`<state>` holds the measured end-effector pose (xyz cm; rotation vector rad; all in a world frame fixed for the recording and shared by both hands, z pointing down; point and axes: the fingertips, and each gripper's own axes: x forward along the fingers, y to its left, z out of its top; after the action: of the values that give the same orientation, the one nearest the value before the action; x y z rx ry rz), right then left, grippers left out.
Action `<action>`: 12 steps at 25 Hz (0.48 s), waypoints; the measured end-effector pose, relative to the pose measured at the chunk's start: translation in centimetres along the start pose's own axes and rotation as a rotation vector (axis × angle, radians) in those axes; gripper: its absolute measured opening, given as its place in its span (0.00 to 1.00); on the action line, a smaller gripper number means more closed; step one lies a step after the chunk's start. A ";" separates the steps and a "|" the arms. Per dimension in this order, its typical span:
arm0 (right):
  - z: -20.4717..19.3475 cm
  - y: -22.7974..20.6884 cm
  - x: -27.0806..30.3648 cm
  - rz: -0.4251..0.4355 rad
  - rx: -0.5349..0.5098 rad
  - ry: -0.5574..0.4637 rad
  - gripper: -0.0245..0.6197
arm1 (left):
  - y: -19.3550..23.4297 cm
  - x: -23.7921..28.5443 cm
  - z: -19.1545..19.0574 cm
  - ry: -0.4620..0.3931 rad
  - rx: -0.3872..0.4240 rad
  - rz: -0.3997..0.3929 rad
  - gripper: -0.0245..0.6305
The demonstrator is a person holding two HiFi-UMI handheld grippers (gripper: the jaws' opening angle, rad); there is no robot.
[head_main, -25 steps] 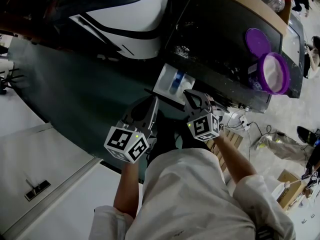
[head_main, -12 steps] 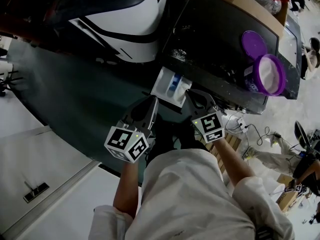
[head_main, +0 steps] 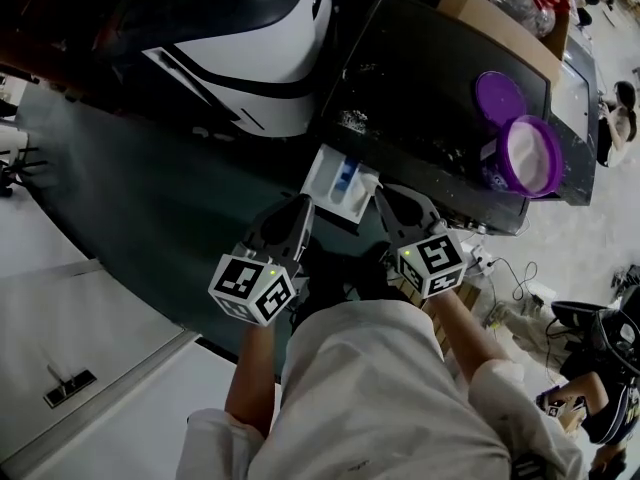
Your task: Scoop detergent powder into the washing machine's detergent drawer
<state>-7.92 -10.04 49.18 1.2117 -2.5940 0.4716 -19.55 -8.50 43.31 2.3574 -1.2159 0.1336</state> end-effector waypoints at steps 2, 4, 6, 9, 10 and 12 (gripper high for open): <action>0.9 0.1 -0.5 0.003 0.009 -0.018 0.05 | 0.0 0.0 0.2 -0.003 0.004 0.000 0.07; 1.8 0.0 -1.1 0.004 0.023 -0.035 0.05 | -0.2 0.0 0.4 -0.006 0.009 -0.001 0.07; 2.5 -0.1 -1.6 0.007 0.056 -0.052 0.05 | -0.3 0.1 0.6 -0.008 0.015 -0.005 0.07; 3.6 -0.4 -2.3 0.016 0.119 -0.083 0.05 | -0.5 0.4 0.9 -0.012 0.027 -0.010 0.07; 4.0 -0.4 -2.6 0.018 0.131 -0.092 0.05 | -0.6 0.5 1.1 -0.014 0.030 -0.012 0.07; 4.7 -0.4 -3.1 0.019 0.136 -0.110 0.05 | -0.7 0.7 1.4 -0.019 0.035 -0.018 0.07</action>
<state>-6.03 -9.99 43.88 1.2916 -2.7058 0.6110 -18.73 -9.28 42.05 2.4045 -1.2103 0.1285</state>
